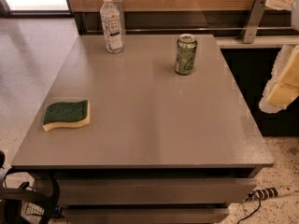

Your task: Move green can near sponge

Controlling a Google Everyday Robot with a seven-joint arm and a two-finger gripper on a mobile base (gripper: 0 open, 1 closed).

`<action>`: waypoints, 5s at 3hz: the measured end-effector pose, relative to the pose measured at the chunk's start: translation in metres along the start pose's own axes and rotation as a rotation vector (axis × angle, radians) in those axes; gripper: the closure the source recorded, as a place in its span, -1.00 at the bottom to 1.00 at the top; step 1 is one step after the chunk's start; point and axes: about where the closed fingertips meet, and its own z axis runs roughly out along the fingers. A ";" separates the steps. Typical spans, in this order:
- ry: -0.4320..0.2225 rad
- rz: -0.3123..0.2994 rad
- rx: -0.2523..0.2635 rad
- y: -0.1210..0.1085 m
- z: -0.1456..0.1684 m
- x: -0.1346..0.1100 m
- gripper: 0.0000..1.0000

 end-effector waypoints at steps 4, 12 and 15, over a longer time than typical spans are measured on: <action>-0.380 0.213 0.102 -0.087 0.060 -0.024 -1.00; -0.914 0.548 0.139 -0.178 0.243 -0.060 -1.00; -1.005 0.589 0.111 -0.170 0.263 -0.079 0.47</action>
Offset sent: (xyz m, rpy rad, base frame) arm 0.0971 -0.0031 0.0071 0.2074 -0.1167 -0.0286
